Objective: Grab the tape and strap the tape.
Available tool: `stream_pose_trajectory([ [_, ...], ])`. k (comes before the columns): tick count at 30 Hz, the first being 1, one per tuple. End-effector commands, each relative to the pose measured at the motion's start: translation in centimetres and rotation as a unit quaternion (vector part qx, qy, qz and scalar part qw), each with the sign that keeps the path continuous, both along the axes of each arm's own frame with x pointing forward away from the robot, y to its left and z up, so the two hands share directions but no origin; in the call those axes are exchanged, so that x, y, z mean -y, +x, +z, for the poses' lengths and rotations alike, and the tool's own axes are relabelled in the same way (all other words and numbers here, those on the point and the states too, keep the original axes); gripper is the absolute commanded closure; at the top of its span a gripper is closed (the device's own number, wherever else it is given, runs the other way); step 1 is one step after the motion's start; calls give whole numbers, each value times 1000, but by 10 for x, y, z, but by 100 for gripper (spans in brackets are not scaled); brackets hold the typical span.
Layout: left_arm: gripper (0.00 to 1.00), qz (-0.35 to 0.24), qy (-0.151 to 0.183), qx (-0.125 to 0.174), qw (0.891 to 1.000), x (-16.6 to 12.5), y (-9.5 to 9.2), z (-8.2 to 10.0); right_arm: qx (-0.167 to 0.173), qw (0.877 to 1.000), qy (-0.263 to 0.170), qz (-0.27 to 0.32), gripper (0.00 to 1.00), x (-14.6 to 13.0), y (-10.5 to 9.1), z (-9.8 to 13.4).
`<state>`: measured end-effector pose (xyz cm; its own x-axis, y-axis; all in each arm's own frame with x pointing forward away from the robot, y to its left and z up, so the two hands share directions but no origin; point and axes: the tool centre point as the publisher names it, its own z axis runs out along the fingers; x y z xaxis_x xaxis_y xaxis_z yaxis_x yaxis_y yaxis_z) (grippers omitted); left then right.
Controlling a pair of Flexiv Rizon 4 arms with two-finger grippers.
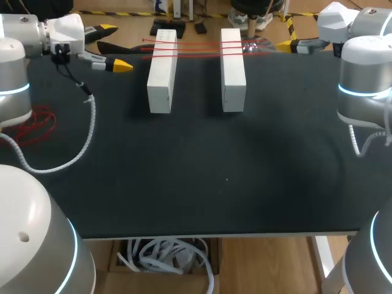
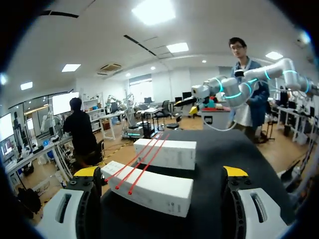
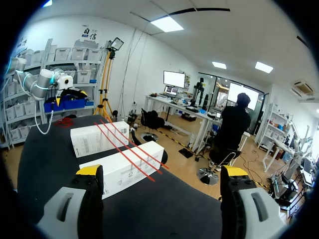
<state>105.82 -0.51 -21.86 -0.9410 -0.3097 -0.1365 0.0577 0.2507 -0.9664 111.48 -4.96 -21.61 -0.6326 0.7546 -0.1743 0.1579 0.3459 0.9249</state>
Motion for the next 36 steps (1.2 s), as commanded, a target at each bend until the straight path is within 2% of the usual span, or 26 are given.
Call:
stream_pose_trajectory([
  [1,0,-56,-7,3,998,-6,4,-4,0,1000,0,0,0,0,0,0],
  [6,0,-56,-7,3,998,-6,4,-4,0,1000,0,0,0,0,0,0],
  [15,0,-75,-7,-16,997,-4,8,-33,0,1000,0,0,0,0,0,0],
  [22,0,-84,-19,-26,996,2,14,-55,0,1000,0,0,0,0,0,0],
  [23,13,-85,-21,-27,996,2,16,-57,0,1000,0,0,0,0,0,0],
  [24,41,-85,-22,-28,996,3,18,-59,0,1000,0,0,0,0,0,0],
  [25,50,-88,-21,-29,995,3,19,-61,0,1000,0,0,0,0,0,0],
  [27,59,-89,-21,-30,995,3,22,-65,0,1000,0,0,0,0,0,0],
  [31,65,-89,-25,-34,995,1,28,-72,0,1000,0,0,0,0,0,0],
  [32,73,-89,-25,-35,995,1,30,-74,0,1000,0,0,0,0,0,0],
  [36,68,-99,-23,-37,994,3,36,-79,0,1000,0,0,0,0,0,0],
])
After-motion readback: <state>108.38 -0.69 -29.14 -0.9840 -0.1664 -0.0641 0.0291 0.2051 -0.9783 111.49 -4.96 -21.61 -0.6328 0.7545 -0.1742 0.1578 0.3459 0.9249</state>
